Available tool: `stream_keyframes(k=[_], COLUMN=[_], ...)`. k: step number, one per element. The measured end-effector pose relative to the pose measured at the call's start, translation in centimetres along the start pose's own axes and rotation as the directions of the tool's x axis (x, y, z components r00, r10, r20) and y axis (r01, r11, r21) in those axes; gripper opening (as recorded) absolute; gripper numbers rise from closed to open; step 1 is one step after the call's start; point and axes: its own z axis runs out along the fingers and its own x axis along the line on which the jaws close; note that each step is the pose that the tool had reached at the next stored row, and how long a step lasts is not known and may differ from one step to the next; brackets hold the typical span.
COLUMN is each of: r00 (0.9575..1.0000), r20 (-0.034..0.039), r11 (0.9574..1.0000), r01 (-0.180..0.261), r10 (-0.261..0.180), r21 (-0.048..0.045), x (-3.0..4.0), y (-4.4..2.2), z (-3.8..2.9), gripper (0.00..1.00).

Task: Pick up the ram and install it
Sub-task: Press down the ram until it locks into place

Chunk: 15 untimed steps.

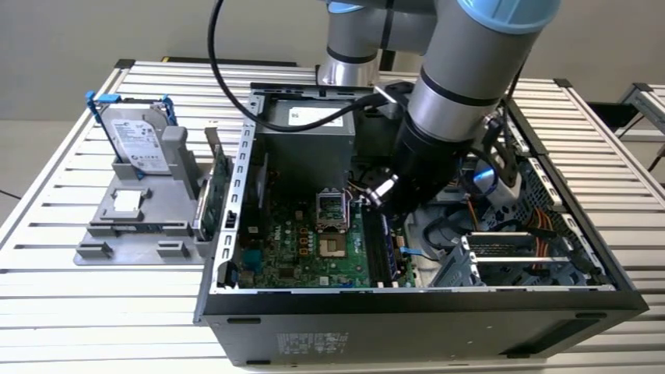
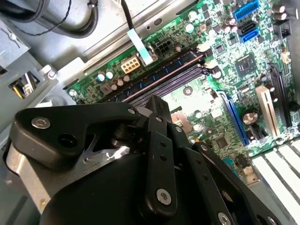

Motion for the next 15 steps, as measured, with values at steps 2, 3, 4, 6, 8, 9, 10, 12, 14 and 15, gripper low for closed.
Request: stream_keyframes(k=[2, 3, 4, 6, 8, 9, 10, 12, 14, 15], r00=[0.9998, 0.9995, 0.9991, 0.9979, 0.9961, 0.9949, 0.9937, 0.9906, 0.9866, 0.9841], r20=[-0.0005, -0.0007, -0.001, -0.0014, -0.002, -0.0023, -0.0026, -0.0034, -0.0041, -0.0046], r11=[0.9998, 0.9995, 0.9991, 0.9979, 0.9961, 0.9949, 0.9936, 0.9906, 0.9866, 0.9841], r01=[0.022, 0.033, 0.043, 0.065, 0.089, 0.1, 0.112, 0.137, 0.163, 0.177], r10=[-0.022, -0.033, -0.043, -0.065, -0.089, -0.1, -0.112, -0.137, -0.163, -0.177], r21=[0.0012, 0.0017, 0.0023, 0.0034, 0.0046, 0.0051, 0.0058, 0.0071, 0.0084, 0.0091], x=[-0.02, -0.04, -0.05, -0.07, -0.1, -0.11, -0.11, -0.11, -0.11, -0.11], y=[0.04, 0.07, 0.09, 0.13, 0.18, 0.19, 0.2, 0.2, 0.21, 0.2], z=[0.0, 0.0, 0.0, 0.0, 0.0, 0.01, 0.01, 0.0, 0.01, 0.0], gripper=[0.0, 0.0, 0.0, 0.0, 0.0, 0.0, 0.0, 0.0, 0.0, 0.0])
